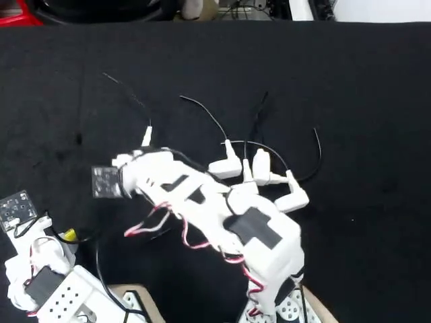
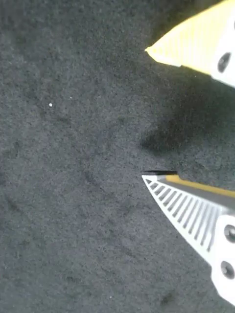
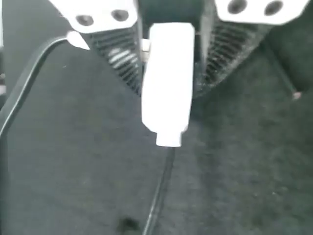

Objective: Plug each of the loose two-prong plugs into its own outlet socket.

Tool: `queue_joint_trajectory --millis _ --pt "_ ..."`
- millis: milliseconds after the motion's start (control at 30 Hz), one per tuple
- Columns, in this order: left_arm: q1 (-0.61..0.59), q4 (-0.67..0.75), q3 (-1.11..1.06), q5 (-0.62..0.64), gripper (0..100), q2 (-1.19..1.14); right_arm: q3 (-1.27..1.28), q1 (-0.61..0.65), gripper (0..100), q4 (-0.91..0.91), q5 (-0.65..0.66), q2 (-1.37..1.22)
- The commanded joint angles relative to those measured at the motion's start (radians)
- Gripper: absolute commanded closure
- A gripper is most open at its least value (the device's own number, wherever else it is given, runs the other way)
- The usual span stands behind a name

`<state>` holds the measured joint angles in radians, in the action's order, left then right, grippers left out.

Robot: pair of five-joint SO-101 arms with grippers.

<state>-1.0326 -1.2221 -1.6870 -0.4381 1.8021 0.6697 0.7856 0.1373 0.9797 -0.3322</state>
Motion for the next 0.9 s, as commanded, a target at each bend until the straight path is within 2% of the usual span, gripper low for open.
queue_joint_trajectory --millis 0,300,433,567,767,867 --pt "-0.002 -0.009 -0.013 -0.008 65 0.012 0.102 0.023 87.5 0.008 0.014 0.107" --pt "-0.002 -0.011 -0.013 -0.04 65 0.012 0.252 0.052 83.4 -0.054 0.014 0.292" --pt "-0.002 -0.011 -0.013 -0.04 65 0.012 0.252 0.046 83.2 -0.172 0.012 0.423" --pt "-0.002 -0.011 -0.013 -0.04 65 0.012 0.248 0.008 83.3 -0.408 -0.012 0.628" --pt "0.004 -0.011 -0.013 -0.034 65 0.017 0.166 -0.172 83.7 -0.924 -0.044 1.044" --pt "0.035 -0.003 -0.012 -0.034 65 0.02 0.131 -0.273 90.0 -1.109 -0.109 1.26"
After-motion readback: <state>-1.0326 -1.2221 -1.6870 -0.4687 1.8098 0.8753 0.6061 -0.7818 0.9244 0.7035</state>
